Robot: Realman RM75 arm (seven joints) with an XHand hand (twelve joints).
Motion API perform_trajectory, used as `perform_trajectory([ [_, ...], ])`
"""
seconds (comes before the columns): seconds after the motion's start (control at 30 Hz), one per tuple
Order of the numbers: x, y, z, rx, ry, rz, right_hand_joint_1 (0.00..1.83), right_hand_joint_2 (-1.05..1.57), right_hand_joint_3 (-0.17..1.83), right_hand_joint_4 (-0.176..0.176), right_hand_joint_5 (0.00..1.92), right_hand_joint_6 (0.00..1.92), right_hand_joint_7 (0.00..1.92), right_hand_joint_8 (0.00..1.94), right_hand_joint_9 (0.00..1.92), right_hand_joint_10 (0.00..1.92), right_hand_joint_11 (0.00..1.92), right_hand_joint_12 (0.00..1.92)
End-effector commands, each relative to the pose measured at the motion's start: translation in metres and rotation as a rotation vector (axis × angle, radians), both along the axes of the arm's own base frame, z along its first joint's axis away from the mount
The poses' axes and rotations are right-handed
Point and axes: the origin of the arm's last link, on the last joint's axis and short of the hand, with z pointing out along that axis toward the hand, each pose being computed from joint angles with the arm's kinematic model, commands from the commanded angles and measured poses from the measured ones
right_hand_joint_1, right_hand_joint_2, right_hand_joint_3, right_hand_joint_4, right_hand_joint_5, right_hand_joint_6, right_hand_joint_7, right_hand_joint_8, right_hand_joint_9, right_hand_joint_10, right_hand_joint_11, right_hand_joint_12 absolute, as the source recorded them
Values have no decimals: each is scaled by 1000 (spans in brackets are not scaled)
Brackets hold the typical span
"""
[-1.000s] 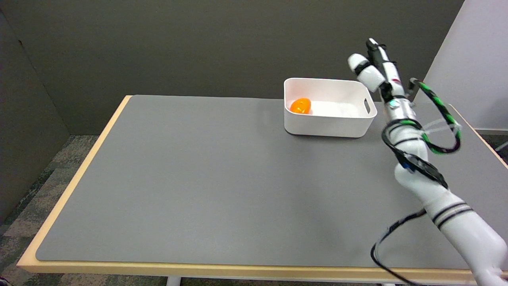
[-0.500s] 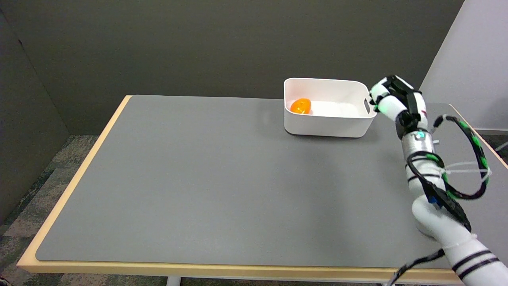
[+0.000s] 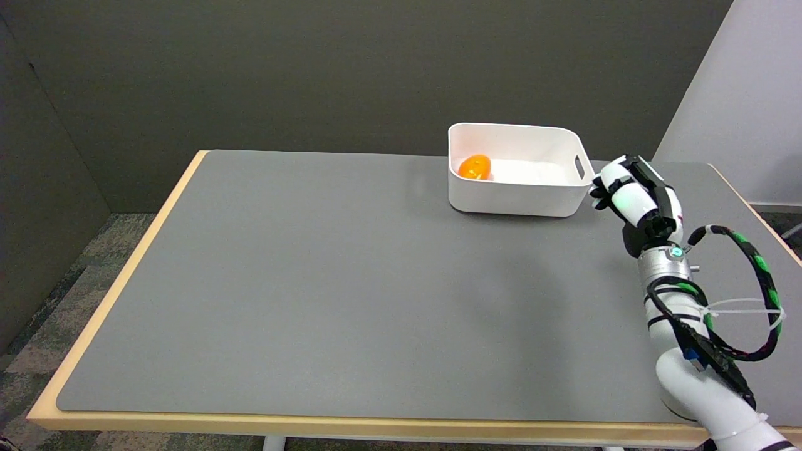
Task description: Place mango onto white box.
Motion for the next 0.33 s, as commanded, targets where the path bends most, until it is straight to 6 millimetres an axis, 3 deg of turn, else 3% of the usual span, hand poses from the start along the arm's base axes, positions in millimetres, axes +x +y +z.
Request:
perform_trajectory([
  [0.03, -11, 15, -16, 5, -84, 33, 883, 975, 625, 176, 714, 1554, 873, 1237, 814, 1390, 609, 1921],
  [0.33, -17, 19, -28, -14, -67, 73, 880, 982, 614, 176, 711, 1555, 896, 1193, 835, 1347, 569, 1921],
])
